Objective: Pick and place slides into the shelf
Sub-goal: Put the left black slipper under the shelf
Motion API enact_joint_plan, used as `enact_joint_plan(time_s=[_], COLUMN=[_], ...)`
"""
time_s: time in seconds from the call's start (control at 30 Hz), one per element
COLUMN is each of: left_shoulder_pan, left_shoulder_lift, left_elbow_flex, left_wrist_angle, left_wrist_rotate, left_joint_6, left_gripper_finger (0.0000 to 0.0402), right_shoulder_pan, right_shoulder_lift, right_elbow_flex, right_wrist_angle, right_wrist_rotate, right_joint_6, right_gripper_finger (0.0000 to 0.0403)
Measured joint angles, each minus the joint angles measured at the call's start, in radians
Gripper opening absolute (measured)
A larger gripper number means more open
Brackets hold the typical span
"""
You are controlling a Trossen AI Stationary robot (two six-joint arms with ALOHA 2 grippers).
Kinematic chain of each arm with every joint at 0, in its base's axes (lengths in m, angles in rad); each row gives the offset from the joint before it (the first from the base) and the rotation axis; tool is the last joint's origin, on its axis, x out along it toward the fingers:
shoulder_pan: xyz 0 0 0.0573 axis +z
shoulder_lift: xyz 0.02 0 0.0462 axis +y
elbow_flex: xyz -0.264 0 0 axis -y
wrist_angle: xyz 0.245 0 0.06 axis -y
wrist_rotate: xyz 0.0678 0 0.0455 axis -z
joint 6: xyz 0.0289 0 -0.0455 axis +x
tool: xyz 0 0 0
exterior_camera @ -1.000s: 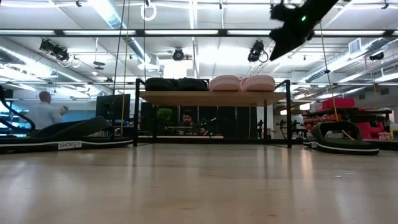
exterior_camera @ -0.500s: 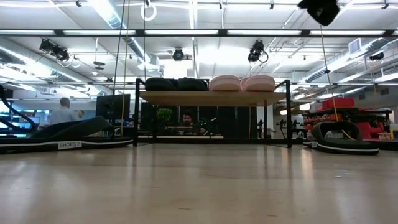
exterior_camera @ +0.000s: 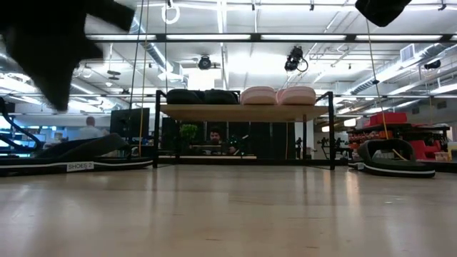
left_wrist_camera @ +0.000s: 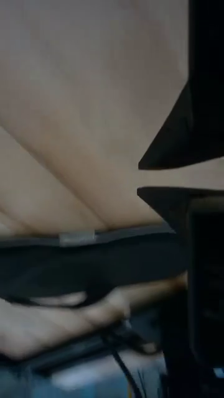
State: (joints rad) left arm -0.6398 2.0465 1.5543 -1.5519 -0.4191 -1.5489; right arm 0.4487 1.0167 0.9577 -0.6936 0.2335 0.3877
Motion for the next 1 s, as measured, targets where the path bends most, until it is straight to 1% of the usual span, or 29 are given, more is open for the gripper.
enact_joint_plan(time_s=[0.1,0.23,0.33,0.43,0.53,0.67,0.8,1.0], left_shoulder_pan=[0.034,0.127,0.213,0.294,0.359,0.424,0.441,0.441], left_shoulder_lift=[-0.001,-0.025,-0.04,-0.061,-0.081,-0.103,-0.112,-0.113], left_elbow_flex=[-0.102,-0.213,-0.277,-0.325,-0.368,-0.421,-0.43,-0.424], left_wrist_angle=[-0.005,0.035,0.108,0.214,0.296,0.342,0.289,0.206], left_wrist_rotate=[0.004,-0.016,-0.034,-0.053,-0.073,-0.076,-0.039,-0.051], left_joint_6=[-0.011,-0.004,0.09,0.185,0.281,0.324,0.304,0.305], left_gripper_finger=[0.01,0.0155,0.0185,0.02,0.0203,0.0193,0.0178,0.0166], right_shoulder_pan=[0.0,-0.005,-0.009,-0.009,-0.009,-0.009,-0.009,-0.009], right_shoulder_lift=[0.028,0.042,0.041,0.031,0.022,0.016,0.015,0.016], right_elbow_flex=[0.0,0.0,0.0,0.0,0.0,0.0,0.0,0.0], right_wrist_angle=[0.001,0.006,0.006,0.006,0.006,0.003,-0.006,-0.01], right_wrist_rotate=[0.003,0.014,0.044,0.068,0.071,0.071,0.071,0.072], right_joint_6=[-0.003,-0.038,-0.049,-0.051,-0.051,-0.05,-0.05,-0.05], right_gripper_finger=[0.0104,0.0104,0.0104,0.0104,0.0104,0.0104,0.0104,0.0104])
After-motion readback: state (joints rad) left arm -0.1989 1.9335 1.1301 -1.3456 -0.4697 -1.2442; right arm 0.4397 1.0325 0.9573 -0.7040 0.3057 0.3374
